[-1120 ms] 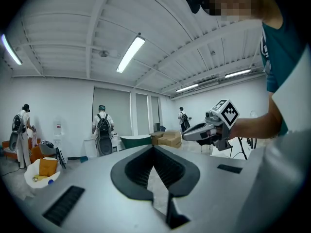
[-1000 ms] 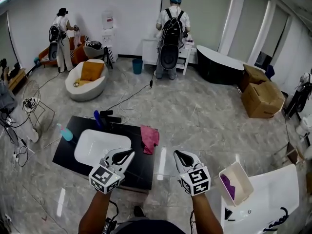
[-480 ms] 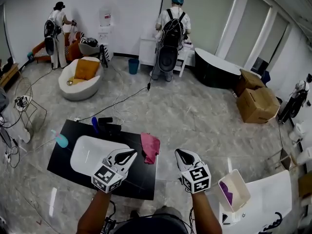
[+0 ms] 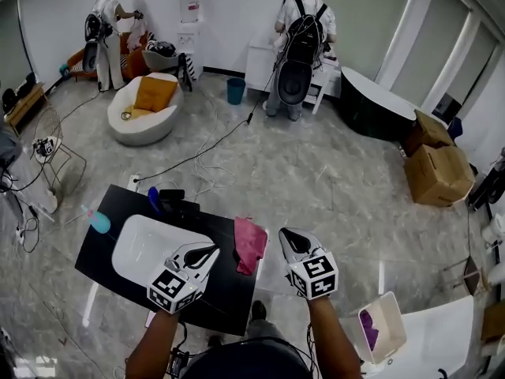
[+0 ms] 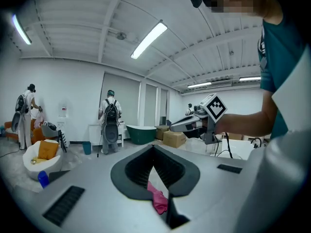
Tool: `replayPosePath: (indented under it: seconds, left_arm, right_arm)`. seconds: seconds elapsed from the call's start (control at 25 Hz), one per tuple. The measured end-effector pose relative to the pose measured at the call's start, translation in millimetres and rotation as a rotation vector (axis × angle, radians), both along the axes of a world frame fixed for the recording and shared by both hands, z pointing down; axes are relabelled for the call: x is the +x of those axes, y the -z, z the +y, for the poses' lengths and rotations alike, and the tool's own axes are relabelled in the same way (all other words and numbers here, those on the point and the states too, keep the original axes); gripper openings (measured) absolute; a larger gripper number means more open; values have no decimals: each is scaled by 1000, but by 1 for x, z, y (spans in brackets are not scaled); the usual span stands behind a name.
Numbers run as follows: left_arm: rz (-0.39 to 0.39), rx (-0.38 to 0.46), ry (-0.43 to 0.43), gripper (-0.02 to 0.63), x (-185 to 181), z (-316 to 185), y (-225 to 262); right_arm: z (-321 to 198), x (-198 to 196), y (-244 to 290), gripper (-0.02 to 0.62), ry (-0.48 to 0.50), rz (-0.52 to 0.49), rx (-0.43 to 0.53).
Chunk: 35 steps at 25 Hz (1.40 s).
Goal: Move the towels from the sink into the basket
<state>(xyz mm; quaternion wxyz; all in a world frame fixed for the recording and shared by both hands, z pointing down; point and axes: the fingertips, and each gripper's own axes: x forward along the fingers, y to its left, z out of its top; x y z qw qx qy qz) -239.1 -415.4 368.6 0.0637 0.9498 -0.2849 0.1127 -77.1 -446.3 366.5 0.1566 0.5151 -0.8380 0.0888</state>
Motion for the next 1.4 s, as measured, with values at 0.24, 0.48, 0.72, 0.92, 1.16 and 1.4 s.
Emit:
replayPosePath:
  seconds: [0.24, 0.48, 0.72, 0.92, 1.16, 1.4]
  left_arm:
    - [-10, -43, 33, 6, 22, -40, -25]
    - [-34, -120, 19, 6, 47, -64, -69]
    - [-94, -204, -14, 6, 70, -81, -126]
    - [-136, -279, -35, 6, 89, -93, -176]
    - [-166, -366, -39, 10, 101, -94, -233]
    - [-185, -436, -26, 96, 107, -90, -283]
  right_arm:
    - [-51, 13, -25, 11, 55, 1, -44]
    - [-87, 28, -65, 11, 76, -8, -99]
    - [-115, 46, -115, 11, 76, -24, -164]
    - [-135, 59, -161, 11, 74, -36, -219]
    - [-144, 67, -218, 11, 75, -54, -295]
    - [-143, 61, -282, 12, 98, -106, -383]
